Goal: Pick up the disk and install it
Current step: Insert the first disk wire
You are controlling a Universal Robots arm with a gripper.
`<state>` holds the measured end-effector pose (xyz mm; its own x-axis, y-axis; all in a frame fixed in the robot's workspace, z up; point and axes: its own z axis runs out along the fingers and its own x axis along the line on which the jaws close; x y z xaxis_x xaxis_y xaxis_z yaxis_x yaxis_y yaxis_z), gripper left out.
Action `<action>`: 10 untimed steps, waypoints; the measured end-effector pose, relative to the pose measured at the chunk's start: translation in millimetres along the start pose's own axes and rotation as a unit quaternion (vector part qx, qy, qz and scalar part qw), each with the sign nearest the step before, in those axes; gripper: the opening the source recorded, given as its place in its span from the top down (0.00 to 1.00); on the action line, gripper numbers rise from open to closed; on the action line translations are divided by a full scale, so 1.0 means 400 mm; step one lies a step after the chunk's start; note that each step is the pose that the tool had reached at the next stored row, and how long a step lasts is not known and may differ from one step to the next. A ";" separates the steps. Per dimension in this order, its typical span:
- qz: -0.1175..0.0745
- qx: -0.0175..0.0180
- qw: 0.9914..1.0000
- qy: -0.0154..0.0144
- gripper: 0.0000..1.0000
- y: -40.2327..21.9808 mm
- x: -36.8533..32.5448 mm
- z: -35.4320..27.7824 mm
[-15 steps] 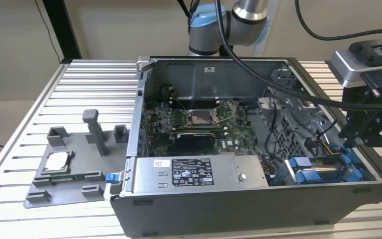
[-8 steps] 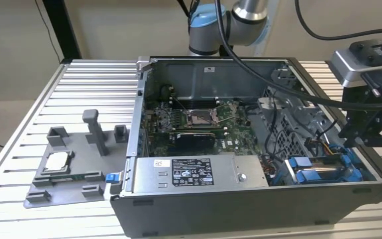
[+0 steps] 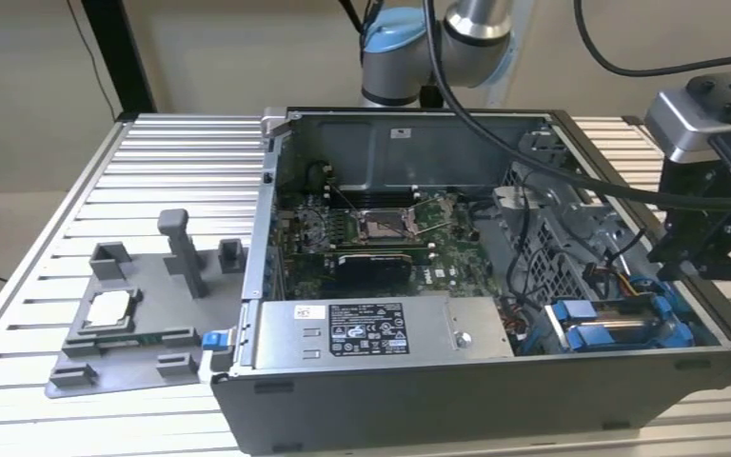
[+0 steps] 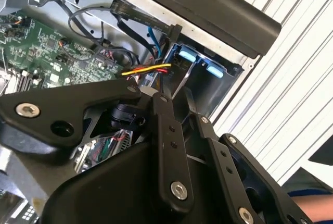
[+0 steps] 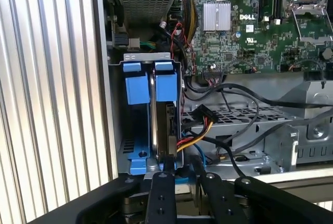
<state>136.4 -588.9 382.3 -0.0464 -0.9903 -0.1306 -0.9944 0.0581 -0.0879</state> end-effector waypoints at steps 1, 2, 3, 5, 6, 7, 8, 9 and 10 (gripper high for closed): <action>0.000 -0.002 1.000 -0.001 0.00 -0.007 0.000 0.001; 0.001 -0.004 1.000 -0.002 0.00 -0.013 0.000 0.001; 0.001 -0.006 1.000 -0.004 0.00 -0.020 0.000 0.002; 0.002 -0.010 1.000 -0.006 0.00 -0.033 -0.001 0.003; 0.002 -0.012 1.000 -0.007 0.00 -0.040 -0.001 0.004; 0.003 -0.015 1.000 -0.009 0.00 -0.046 -0.001 0.005; 0.003 -0.017 1.000 -0.010 0.00 -0.052 -0.001 0.005; 0.004 -0.020 1.000 -0.012 0.00 -0.057 -0.001 0.006; 0.004 -0.024 1.000 -0.013 0.00 -0.062 -0.001 0.007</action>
<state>161.5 -589.5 381.7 -0.0530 -0.9861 -0.1575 -0.9974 0.0600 -0.0402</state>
